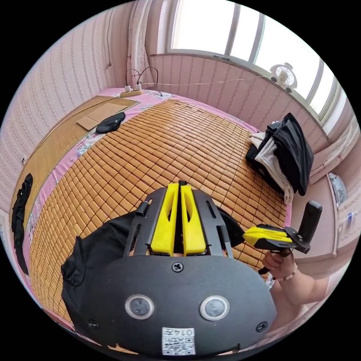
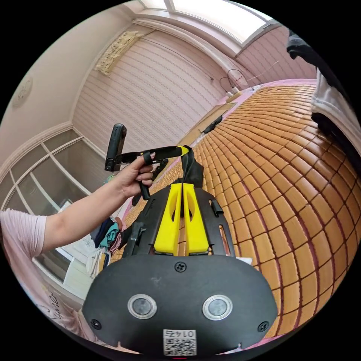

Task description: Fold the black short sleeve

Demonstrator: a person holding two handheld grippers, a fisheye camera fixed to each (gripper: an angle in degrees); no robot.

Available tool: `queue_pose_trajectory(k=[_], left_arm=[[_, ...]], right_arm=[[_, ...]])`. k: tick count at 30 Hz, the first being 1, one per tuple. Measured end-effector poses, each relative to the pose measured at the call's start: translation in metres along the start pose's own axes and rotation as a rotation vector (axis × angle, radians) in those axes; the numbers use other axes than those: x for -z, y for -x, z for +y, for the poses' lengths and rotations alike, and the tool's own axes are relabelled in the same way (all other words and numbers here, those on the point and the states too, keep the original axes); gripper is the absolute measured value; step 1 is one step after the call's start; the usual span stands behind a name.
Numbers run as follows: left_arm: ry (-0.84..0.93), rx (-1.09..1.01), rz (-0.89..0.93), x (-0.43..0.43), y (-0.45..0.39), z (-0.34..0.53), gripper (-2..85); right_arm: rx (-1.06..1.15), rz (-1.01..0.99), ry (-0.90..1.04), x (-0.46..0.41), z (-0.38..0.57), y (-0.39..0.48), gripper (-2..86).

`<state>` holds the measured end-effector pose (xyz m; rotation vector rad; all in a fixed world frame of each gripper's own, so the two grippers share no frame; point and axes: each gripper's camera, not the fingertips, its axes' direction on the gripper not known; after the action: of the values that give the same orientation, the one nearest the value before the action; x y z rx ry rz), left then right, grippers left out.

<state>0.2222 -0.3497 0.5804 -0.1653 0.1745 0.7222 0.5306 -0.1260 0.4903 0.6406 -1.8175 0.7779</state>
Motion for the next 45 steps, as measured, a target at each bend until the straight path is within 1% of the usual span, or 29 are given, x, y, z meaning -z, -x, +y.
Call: queue_pose_trajectory(k=[1,3,5,7,10,13,16,21,27,30,33,36,38,40,42,45], left_arm=[[-0.026,0.01,-0.02,0.02,0.01,0.016,-1.0],[-0.058,0.026,-0.063,0.05,0.024,0.045,-1.0],[-0.078,0.1,-0.104,0.082,0.045,0.09,-0.9],[-0.074,0.174,-0.1,0.094,0.062,0.123,-0.9],[0.002,0.275,-0.123,0.089,0.088,0.168,-0.9],[-0.008,0.339,-0.08,0.083,0.103,0.198,-0.9],[-0.048,0.345,-0.063,0.085,0.108,0.214,-1.0],[-0.047,0.333,-0.047,0.09,0.113,0.23,-0.9],[0.021,0.41,-0.092,0.08,0.129,0.25,-0.3],[0.048,0.447,-0.062,0.077,0.137,0.263,0.8],[0.056,0.462,-0.049,0.082,0.141,0.27,3.3],[0.046,0.454,-0.098,0.091,0.14,0.269,4.7],[0.021,0.441,-0.114,0.093,0.14,0.266,4.9],[0.031,0.428,-0.105,0.086,0.141,0.262,5.2],[0.075,0.416,-0.113,0.075,0.142,0.258,5.5],[0.177,0.39,-0.171,0.06,0.144,0.258,5.2]], right_arm=[[0.042,-0.079,0.037,-0.009,-0.002,0.01,0.1],[0.118,-0.144,0.084,-0.024,-0.002,0.029,0.1],[0.181,-0.178,0.15,-0.044,0.002,0.047,0.1],[0.217,-0.174,0.301,-0.077,0.01,0.061,0.1],[0.239,-0.132,0.462,-0.11,0.021,0.07,0.1],[0.284,-0.102,0.536,-0.126,0.026,0.081,0.1],[0.333,-0.105,0.571,-0.134,0.026,0.09,0.1],[0.387,-0.151,0.625,-0.146,0.024,0.103,0.1],[0.448,-0.147,0.74,-0.17,0.03,0.12,-0.1],[0.499,-0.192,0.798,-0.175,0.031,0.127,-0.2],[0.484,-0.221,0.702,-0.17,0.022,0.129,-0.2],[0.431,-0.242,0.667,-0.176,0.016,0.128,-0.1],[0.425,-0.185,0.669,-0.185,0.018,0.131,0.0],[0.436,-0.08,0.691,-0.2,0.024,0.143,0.3],[0.469,-0.053,0.714,-0.212,0.031,0.157,0.6],[0.515,0.034,0.757,-0.235,0.045,0.179,0.5]])
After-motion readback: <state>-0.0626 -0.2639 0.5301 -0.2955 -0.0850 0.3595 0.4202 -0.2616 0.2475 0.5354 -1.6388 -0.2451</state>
